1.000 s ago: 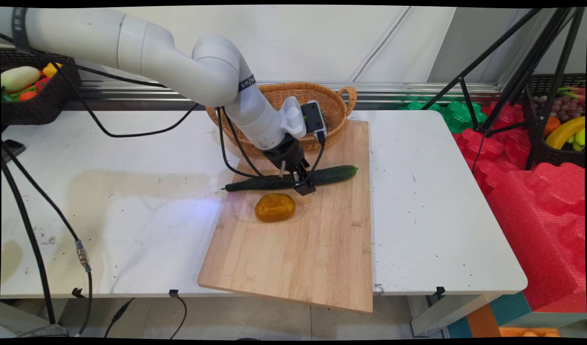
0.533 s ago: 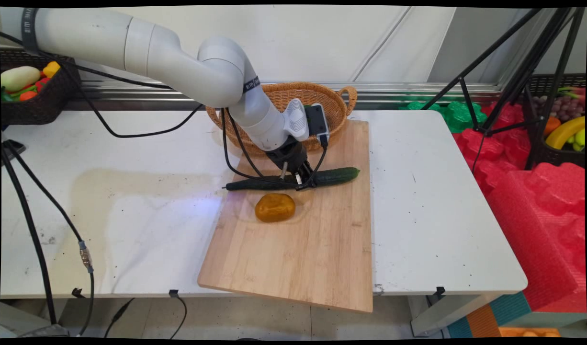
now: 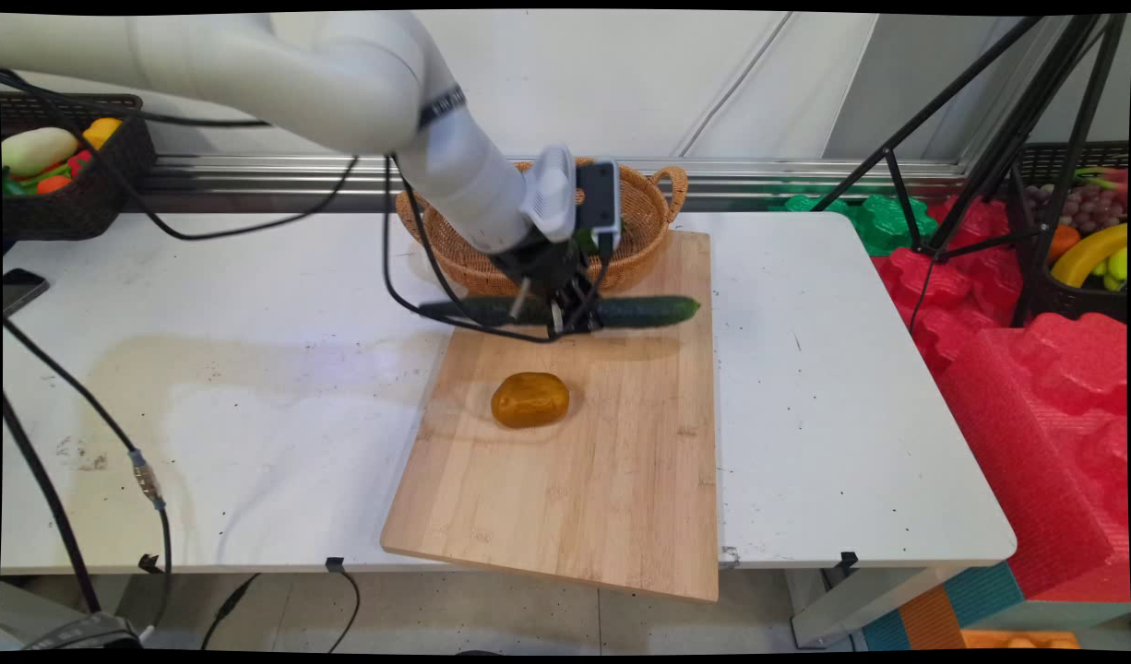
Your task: Place the picked object in the vegetable basket
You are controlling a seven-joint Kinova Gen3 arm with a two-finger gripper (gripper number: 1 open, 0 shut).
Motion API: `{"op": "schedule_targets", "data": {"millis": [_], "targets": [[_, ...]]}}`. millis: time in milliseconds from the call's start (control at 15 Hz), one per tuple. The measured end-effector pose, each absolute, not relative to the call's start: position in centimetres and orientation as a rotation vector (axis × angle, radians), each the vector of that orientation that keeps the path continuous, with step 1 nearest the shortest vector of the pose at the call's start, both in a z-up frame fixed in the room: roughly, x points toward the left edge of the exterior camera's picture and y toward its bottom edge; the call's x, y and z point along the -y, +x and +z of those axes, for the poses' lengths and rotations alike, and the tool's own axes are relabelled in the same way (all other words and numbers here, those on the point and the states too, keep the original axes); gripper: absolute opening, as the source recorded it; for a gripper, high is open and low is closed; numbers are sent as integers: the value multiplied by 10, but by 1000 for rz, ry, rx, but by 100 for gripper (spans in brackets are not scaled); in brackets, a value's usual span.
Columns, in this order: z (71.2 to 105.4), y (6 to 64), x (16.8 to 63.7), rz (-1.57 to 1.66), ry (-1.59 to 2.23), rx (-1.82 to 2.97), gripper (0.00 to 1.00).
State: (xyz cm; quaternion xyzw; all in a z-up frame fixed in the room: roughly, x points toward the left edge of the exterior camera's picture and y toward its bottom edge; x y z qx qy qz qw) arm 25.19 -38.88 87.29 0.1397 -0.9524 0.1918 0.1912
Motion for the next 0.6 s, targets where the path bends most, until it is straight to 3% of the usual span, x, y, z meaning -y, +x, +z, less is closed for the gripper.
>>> {"op": "schedule_targets", "data": {"millis": [600], "targets": [[962, 280, 374, 776, 251, 2712, 0]]}}
